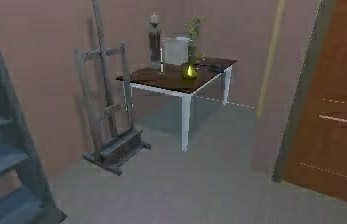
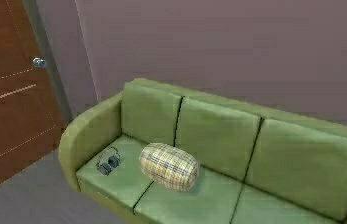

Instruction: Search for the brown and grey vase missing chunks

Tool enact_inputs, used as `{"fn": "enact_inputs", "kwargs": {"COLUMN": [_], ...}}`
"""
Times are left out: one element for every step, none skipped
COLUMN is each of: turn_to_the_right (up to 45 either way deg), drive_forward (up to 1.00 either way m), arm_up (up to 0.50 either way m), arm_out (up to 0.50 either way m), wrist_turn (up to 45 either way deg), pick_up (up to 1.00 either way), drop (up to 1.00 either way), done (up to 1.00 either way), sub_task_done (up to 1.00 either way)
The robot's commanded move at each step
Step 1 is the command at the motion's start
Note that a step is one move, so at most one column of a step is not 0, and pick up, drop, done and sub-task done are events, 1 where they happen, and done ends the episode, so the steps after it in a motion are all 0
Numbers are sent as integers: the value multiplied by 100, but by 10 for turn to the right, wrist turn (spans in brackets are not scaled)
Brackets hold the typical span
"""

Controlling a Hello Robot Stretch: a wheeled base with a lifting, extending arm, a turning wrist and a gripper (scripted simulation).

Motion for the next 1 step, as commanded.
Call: {"fn": "enact_inputs", "kwargs": {"turn_to_the_right": [-450], "drive_forward": [0], "arm_up": [0], "arm_out": [0], "wrist_turn": [0], "pick_up": [0], "drop": [0], "done": [0], "sub_task_done": [0]}}
